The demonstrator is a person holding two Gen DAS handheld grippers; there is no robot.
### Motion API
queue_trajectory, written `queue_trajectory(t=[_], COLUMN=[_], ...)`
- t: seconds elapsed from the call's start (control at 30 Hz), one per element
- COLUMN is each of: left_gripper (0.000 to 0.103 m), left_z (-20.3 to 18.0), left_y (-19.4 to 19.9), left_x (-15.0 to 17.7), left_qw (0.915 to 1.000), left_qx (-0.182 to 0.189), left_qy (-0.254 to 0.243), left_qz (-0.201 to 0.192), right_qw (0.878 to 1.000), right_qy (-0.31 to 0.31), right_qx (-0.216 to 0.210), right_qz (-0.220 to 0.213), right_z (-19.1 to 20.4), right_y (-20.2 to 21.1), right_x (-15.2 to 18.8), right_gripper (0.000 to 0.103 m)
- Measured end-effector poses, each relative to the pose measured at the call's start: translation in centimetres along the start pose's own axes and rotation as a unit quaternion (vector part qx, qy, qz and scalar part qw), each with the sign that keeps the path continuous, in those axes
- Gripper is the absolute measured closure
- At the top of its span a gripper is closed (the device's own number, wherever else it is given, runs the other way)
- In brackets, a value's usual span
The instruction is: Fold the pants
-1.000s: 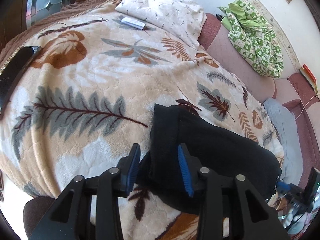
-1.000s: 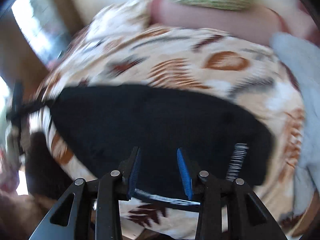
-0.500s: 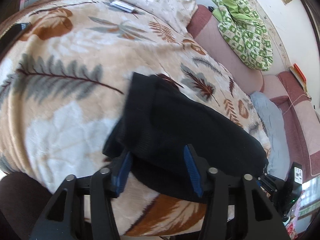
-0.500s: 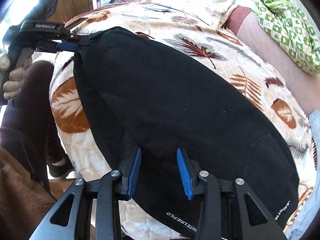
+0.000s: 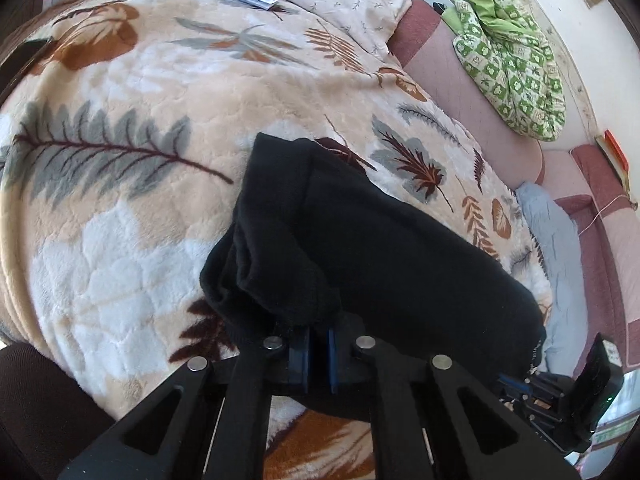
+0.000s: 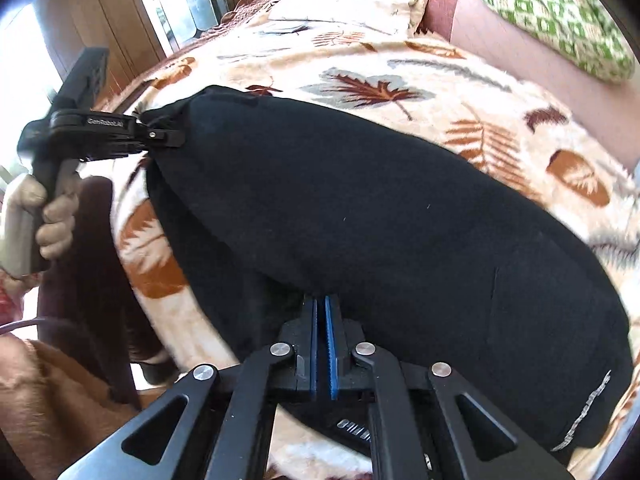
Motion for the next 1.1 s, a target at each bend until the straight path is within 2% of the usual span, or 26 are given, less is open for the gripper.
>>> queue_trajectory(t=[0.2,0.27,0.33,0.4,0.47,0.5,0.57,0.6,0.63,0.73,0.8,0.87,0.93,0.97,1.1], left_gripper=[0.096,0.092,0.092,0.085,0.077,0.075,0.065,0.059,0.059,0.057,0.057,0.057,0.057,0.057,0.056], left_z=[0.6,1.6,2.3,2.5,2.5,2.5,2.7,2.9,3.0,3.1,3.0,2.6,2.4,2.4,3.5], left_y=[1.0,0.4,0.2,0.6,1.4,1.9,3.6,4.4,4.9,5.5,5.1,4.4,4.2,4.2,4.1], left_x=[0.4,0.9,1.0,0.7,0.6,0.7,0.7,0.7,0.6,0.2,-0.3,-0.5,-0.6,-0.7,-1.3], left_qw=[0.9999,0.9994,0.9985,0.9972,0.9969,0.9969,0.9976,0.9981,0.9983,0.9988,0.9994,0.9997,0.9997,0.9998,0.9993], left_qx=[-0.002,-0.003,0.014,0.038,0.054,0.058,0.058,0.049,0.044,0.042,0.029,0.022,0.021,0.019,0.01], left_qy=[0.0,0.015,0.039,0.05,0.036,0.026,-0.005,-0.021,-0.028,-0.023,-0.017,-0.013,-0.013,-0.011,0.025], left_qz=[0.016,0.03,0.035,0.041,0.045,0.045,0.037,0.03,0.026,0.014,0.005,0.006,0.003,-0.002,-0.025], right_qw=[0.999,0.999,0.999,0.998,0.998,0.999,0.999,0.999,0.998,0.981,0.967,0.963,0.964,0.967,0.97], right_qy=[-0.004,-0.008,-0.009,-0.017,-0.007,-0.01,-0.027,-0.041,-0.061,-0.139,-0.178,-0.209,-0.216,-0.197,-0.178], right_qx=[-0.029,-0.037,-0.037,-0.051,-0.041,-0.035,-0.014,0.005,0.032,0.13,0.173,0.169,0.155,0.162,0.163], right_qz=[0.014,0.023,0.029,0.04,0.038,0.031,0.012,-0.001,-0.015,-0.049,-0.053,-0.013,0.021,0.011,0.039], right_z=[1.8,2.5,2.9,3.3,3.3,2.9,1.2,-0.3,-2.2,-9.1,-12.6,-14.5,-14.1,-13.4,-12.4], right_y=[1.1,0.8,0.2,-0.3,0.6,1.7,3.8,5.1,6.5,9.3,9.5,7.7,6.3,6.7,7.3], right_x=[1.4,2.2,2.9,3.5,3.7,3.8,3.7,3.7,3.6,3.8,4.7,6.6,8.2,8.1,7.0], right_gripper=[0.1,0.099,0.095,0.095,0.095,0.094,0.092,0.092,0.092,0.092,0.091,0.091,0.091,0.091,0.091])
Point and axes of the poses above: each gripper's, at about its wrist camera, not at the fingertips, and y roughly against the way its jaws point, z to its left, x to its underside, the point moved 3 cm from there along -y, roughly the way its jaws point, and after that the axes turned 13 degrees about -z, right-handed, at the moved point
